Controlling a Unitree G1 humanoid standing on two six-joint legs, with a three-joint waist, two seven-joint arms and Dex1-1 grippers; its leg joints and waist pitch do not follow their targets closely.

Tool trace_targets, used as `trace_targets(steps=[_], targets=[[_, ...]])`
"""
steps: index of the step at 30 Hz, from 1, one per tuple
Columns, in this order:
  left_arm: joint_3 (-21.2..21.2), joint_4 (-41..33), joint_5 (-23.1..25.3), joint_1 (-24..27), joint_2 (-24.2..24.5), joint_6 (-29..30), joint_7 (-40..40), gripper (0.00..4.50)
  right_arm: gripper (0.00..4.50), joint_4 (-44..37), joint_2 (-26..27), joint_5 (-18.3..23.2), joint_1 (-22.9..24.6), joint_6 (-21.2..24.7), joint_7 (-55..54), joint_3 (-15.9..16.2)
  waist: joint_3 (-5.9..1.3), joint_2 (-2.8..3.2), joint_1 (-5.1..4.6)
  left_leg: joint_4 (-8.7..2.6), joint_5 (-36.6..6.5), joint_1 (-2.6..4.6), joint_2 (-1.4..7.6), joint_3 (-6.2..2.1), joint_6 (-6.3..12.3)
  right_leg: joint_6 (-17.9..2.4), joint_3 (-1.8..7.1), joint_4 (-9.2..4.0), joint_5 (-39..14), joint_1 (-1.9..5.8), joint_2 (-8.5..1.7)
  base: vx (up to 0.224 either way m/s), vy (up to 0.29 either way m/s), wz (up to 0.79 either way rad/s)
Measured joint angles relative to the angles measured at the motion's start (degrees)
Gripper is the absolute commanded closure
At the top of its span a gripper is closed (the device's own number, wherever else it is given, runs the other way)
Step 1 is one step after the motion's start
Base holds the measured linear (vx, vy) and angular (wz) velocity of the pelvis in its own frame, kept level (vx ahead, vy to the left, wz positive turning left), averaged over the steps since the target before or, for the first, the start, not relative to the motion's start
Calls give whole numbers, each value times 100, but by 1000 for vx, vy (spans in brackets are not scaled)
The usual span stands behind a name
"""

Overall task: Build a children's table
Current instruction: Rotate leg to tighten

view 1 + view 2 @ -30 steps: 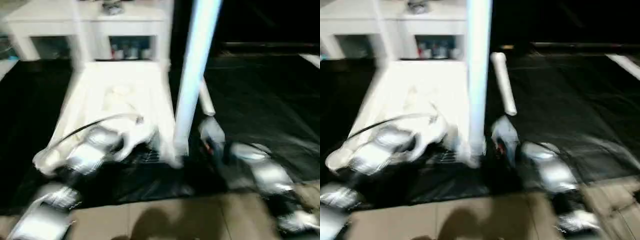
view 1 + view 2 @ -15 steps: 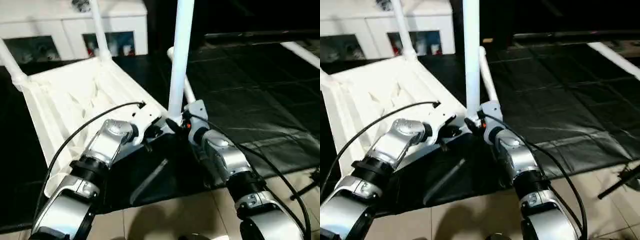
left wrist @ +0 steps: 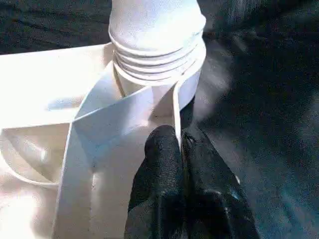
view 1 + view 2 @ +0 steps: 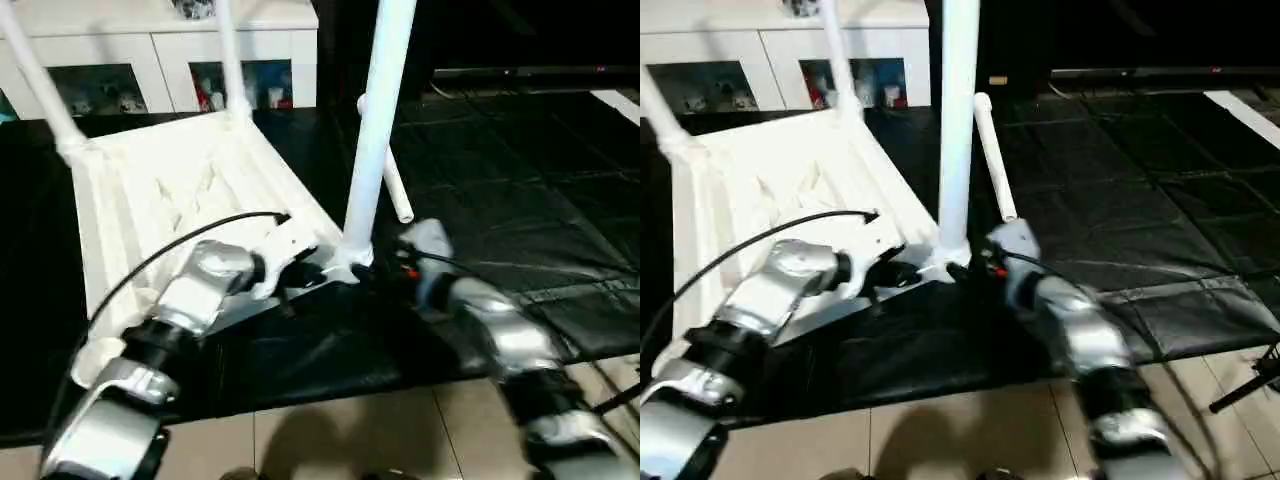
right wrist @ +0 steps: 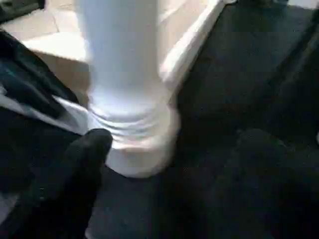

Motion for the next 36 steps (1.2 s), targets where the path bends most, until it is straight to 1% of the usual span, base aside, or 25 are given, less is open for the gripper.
trace_targets(steps=[3,6,9,12,15,19,24,26,28,29,30,31,32,34,36], targets=[[-9,-10,-90,123,348,-418,-576,450,2,-381,-463,306,183,43,871,-5,0,0,14,-5,-1,1,2,-1,0,6,-1,0,-4,1,1,0,0,0],[-74,-54,-93,153,523,-590,-873,450,2,-557,-509,428,231,116,1310,35,0,1,49,-4,0,1,5,-1,0,7,-4,4,-4,-2,3,0,0,0],[-224,-243,-128,213,632,-679,-1230,450,2,-726,-518,435,228,98,1555,209,0,1,126,-2,0,1,5,0,0,6,-2,2,-4,1,1,0,0,0],[-353,-374,-173,267,720,-839,-1530,450,2,-787,-528,337,215,-29,1752,481,-1,0,174,-1,0,0,4,6,0,9,0,-1,-5,6,-5,0,0,0],[-458,-454,-183,281,756,-966,-1736,450,2,-780,-527,268,200,-96,1909,667,-1,-1,212,1,0,-3,2,7,0,9,2,-2,-6,7,-7,0,0,0],[-570,-626,-183,343,787,-1062,-1909,450,2,-779,-525,203,138,-109,2192,739,-2,-2,234,1,0,-1,3,7,0,11,2,0,-7,8,-6,0,0,0],[-650,-705,-191,355,789,-1091,-2056,450,2,-693,-499,171,103,-147,2439,969,-2,-2,233,1,0,0,3,7,0,11,2,1,-7,8,-6,0,0,0],[-687,-738,-191,355,791,-1102,-2069,450,30,-666,-496,174,57,-142,2536,1020,-2,-2,233,2,0,0,3,7,0,11,2,1,-7,9,-6,0,0,0],[-693,-741,-191,355,788,-1119,-2103,450,30,-666,-490,183,31,-129,2652,1039,-2,-2,233,2,0,-1,3,7,0,11,2,1,-7,9,-6,0,0,0],[-695,-742,-191,355,789,-1130,-2119,450,40,-666,-490,189,30,-122,2718,1053,-2,-2,234,2,0,-1,4,7,0,11,2,1,-7,9,-6,0,0,0],[-696,-742,-190,355,789,-1135,-2123,450,62,-666,-489,191,30,-115,2750,1066,-2,-2,234,2,0,-1,4,7,0,12,2,1,-7,8,-6,0,0,0],[-696,-743,-190,355,789,-1136,-2125,450,62,-666,-484,193,30,-99,2779,1071,-2,-2,233,2,0,-2,4,7,0,12,2,1,-7,8,-6,0,0,0],[-700,-745,-190,356,790,-1136,-2126,450,76,-665,-478,193,30,-87,2816,1073,-2,-2,233,2,0,-1,4,7,0,12,2,1,-7,9,-6,0,0,0],[-701,-745,-189,356,792,-1136,-2126,450,81,-649,-468,199,23,-86,2837,1088,-2,-2,233,2,0,-1,4,7,0,12,2,1,-7,9,-6,0,0,0],[-705,-748,-189,356,794,-1136,-2126,450,103,-586,-465,202,-7,-86,2871,1122,-2,-2,232,2,0,-1,4,7,0,12,2,1,-7,8,-6,0,0,0]])
